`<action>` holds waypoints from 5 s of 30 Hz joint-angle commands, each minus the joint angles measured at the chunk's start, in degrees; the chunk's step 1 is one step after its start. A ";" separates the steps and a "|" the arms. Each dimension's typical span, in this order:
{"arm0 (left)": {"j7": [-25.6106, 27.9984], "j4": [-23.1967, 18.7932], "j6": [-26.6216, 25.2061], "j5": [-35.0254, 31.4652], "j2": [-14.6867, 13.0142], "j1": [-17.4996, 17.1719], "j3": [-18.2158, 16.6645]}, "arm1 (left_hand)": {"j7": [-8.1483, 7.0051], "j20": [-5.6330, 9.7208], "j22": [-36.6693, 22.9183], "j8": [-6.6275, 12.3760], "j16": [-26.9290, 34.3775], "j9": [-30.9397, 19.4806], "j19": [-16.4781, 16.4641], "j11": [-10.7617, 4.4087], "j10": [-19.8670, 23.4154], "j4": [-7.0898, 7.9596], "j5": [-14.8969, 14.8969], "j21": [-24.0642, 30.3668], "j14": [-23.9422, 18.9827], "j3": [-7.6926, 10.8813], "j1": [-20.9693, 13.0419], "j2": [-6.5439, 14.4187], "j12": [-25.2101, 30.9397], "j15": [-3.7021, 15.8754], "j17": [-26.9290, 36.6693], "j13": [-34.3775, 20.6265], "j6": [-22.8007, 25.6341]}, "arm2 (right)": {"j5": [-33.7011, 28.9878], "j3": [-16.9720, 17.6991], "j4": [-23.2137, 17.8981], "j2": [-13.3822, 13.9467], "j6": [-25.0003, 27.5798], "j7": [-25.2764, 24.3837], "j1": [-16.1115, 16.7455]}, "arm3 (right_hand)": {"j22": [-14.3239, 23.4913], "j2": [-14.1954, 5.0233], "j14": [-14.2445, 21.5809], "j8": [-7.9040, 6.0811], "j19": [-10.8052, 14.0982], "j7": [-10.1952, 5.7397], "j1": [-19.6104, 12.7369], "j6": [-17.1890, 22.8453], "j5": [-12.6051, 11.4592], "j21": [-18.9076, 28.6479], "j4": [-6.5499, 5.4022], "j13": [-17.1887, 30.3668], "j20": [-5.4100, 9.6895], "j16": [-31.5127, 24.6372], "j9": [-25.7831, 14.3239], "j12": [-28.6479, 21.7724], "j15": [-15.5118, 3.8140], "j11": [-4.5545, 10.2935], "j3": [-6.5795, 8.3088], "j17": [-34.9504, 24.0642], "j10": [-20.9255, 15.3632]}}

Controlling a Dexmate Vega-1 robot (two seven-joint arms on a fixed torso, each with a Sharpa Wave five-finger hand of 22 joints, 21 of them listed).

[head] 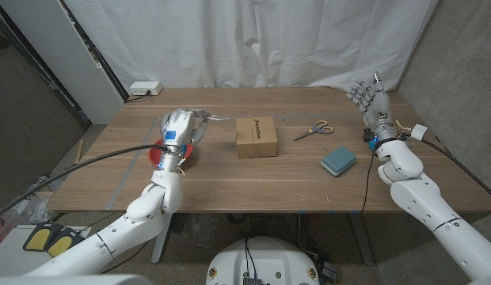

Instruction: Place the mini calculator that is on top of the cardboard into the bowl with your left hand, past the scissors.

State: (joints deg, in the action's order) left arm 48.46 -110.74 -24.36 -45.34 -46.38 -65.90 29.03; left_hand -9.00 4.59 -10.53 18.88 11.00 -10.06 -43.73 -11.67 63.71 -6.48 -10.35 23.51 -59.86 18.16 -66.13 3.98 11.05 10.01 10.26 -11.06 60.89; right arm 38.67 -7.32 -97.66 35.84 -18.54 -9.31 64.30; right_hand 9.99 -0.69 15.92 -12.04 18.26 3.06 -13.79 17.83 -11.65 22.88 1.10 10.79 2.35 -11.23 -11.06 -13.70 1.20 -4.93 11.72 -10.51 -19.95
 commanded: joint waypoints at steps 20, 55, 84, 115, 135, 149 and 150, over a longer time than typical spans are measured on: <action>-1.09 -6.06 -7.80 1.92 -1.64 -10.91 -7.13 | 2.48 4.66 -0.26 0.09 -0.08 -0.55 -0.24 0.14 0.61 0.23 -0.14 0.37 -0.75 0.70 0.08 0.02 0.01 2.89 0.17 -0.32 4.18 | 0.17 -0.74 1.15 -0.03 1.51 -0.21 -1.84 | 0.30 -0.60 0.32 0.27 0.71 0.00 0.14 0.54 -0.03 -0.60 0.18 0.15 0.71 0.05 -0.32 0.31 -0.09 0.04 -0.18 -0.20 -0.62; 0.48 -3.62 -14.42 4.80 -1.43 -14.07 -10.23 | 2.43 4.74 -0.28 -0.33 -0.14 -0.60 -0.09 0.17 0.64 0.25 -0.10 0.42 -0.57 1.27 0.13 -0.04 0.00 2.92 0.21 -0.38 4.55 | -0.28 -2.69 2.72 -0.81 3.23 -1.03 -4.94 | 0.32 -0.77 0.35 0.28 1.00 0.01 0.13 0.70 -0.01 -1.29 0.33 0.16 0.69 0.11 -0.32 0.45 -0.01 0.03 -0.28 -0.19 -0.71; 0.26 0.62 -15.09 9.91 -2.00 -11.55 -9.85 | 2.55 4.67 -0.29 -0.69 -0.08 -0.66 -0.23 0.14 0.88 0.22 -0.05 0.60 -0.91 1.84 0.14 -0.11 0.03 2.89 0.20 -0.42 4.67 | -1.12 -3.22 2.05 -0.43 4.40 -2.32 -5.07 | 0.34 -0.89 0.37 0.33 1.18 0.06 0.13 0.72 0.01 -1.85 0.44 0.17 0.66 0.15 -0.33 0.56 -0.09 -0.03 -0.37 -0.19 -0.71; -5.05 3.41 -15.58 12.24 -4.71 -6.07 -4.75 | 2.36 4.41 -0.34 -1.07 -0.28 -0.70 0.74 0.16 0.38 0.25 0.02 0.39 0.15 2.29 0.29 -0.26 -0.11 2.82 0.18 -0.44 4.52 | -1.83 -3.24 -0.98 0.00 7.01 -4.81 -3.82 | 0.37 -1.02 0.37 0.33 1.40 -0.08 0.12 0.84 0.02 -2.43 0.58 0.18 0.65 0.19 -0.33 0.62 0.00 0.04 -0.46 -0.19 -0.82; -7.06 4.54 -15.79 13.75 -5.09 -3.59 -2.30 | 2.29 4.39 -0.35 -1.30 -0.29 -0.72 1.19 0.18 0.14 0.24 0.05 0.31 0.72 2.59 0.30 -0.26 -0.12 2.83 0.21 -0.45 4.32 | -2.21 -3.92 -0.19 -0.36 7.51 -4.76 -5.22 | 0.38 -1.14 0.37 0.36 1.53 -0.05 0.09 0.85 0.04 -2.79 0.66 0.18 0.63 0.21 -0.33 0.69 -0.06 0.01 -0.50 -0.18 -0.80; -6.84 3.14 -16.82 14.24 -5.72 -4.70 -2.16 | 1.50 4.27 -0.40 -2.19 -0.32 -0.84 2.12 0.14 -1.42 -0.03 0.23 0.10 1.45 3.22 -0.10 -0.04 -0.49 2.83 0.23 -0.46 2.21 | -2.04 -4.16 0.46 -0.27 7.37 -3.85 -5.93 | 0.39 -1.17 0.32 0.37 1.60 -0.07 0.01 0.84 0.03 -2.98 0.75 0.18 0.61 0.25 -0.33 0.71 0.03 0.00 -0.50 -0.17 -0.82; -6.81 3.02 -17.13 14.17 -5.72 -4.79 -2.14 | 1.52 4.29 -0.40 -2.24 -0.33 -0.85 2.19 0.14 -1.59 -0.02 0.24 0.08 1.51 3.26 -0.09 -0.01 -0.53 2.82 0.23 -0.46 2.07 | -2.02 -4.18 0.50 -0.26 7.35 -3.76 -5.97 | 0.39 -1.18 0.32 0.38 1.61 -0.07 -0.01 0.82 0.03 -3.00 0.77 0.18 0.60 0.25 -0.33 0.72 0.02 0.03 -0.49 -0.17 -0.81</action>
State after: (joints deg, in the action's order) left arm 41.49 -106.61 -40.48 -31.49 -51.70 -69.89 26.70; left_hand -8.91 4.22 -10.81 16.95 10.77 -10.84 -42.05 -11.55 62.54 -6.52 -9.91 23.71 -58.59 20.85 -65.82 3.28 10.60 9.41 10.26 -11.61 61.78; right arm 36.53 -11.29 -97.63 35.58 -11.08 -13.76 58.86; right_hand 10.26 -1.23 15.92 -12.04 19.29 3.09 -13.87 18.41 -11.66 19.83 1.58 10.78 2.35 -11.00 -11.06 -13.25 1.20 -4.85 11.24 -10.51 -20.45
